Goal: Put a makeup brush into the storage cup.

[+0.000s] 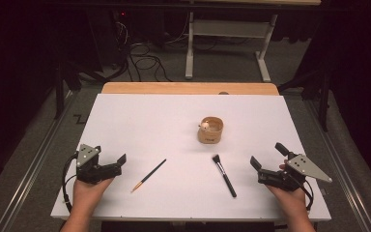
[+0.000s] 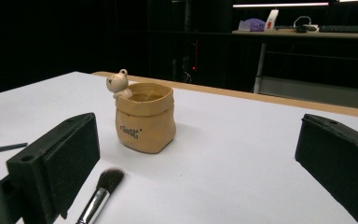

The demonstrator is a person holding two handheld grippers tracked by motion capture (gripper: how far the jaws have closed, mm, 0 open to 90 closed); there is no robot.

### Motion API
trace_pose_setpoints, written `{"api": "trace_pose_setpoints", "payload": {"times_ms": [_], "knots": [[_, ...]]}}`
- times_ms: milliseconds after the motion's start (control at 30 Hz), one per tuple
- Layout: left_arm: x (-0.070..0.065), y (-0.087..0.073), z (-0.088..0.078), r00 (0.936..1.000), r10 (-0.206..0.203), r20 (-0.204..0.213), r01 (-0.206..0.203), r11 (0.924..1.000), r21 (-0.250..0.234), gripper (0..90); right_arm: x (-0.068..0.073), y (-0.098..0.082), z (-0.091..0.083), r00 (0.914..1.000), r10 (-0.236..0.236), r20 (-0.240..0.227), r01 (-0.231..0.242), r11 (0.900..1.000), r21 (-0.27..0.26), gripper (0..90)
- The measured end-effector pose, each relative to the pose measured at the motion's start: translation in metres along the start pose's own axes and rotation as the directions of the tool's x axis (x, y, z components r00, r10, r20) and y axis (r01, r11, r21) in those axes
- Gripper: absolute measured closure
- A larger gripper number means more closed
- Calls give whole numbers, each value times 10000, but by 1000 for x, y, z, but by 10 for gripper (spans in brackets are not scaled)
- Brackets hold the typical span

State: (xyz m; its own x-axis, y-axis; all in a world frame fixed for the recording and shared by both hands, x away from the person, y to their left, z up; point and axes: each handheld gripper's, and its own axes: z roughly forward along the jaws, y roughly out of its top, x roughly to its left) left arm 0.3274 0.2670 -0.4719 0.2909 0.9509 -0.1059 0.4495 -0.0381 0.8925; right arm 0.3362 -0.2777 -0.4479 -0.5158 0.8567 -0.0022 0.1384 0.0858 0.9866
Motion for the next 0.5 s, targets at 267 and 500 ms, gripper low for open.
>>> {"api": "trace_pose_setpoints", "payload": {"times_ms": [267,500], "knots": [[-1,1,2,9994,312,-179,-300,9975,641,38,0,-1,1,10000,-3,-10,3,10000,33,5],[-3,1,5,9988,426,-226,-392,9899,1360,40,-1,-2,1,10000,32,22,-32,10000,69,5]]}}
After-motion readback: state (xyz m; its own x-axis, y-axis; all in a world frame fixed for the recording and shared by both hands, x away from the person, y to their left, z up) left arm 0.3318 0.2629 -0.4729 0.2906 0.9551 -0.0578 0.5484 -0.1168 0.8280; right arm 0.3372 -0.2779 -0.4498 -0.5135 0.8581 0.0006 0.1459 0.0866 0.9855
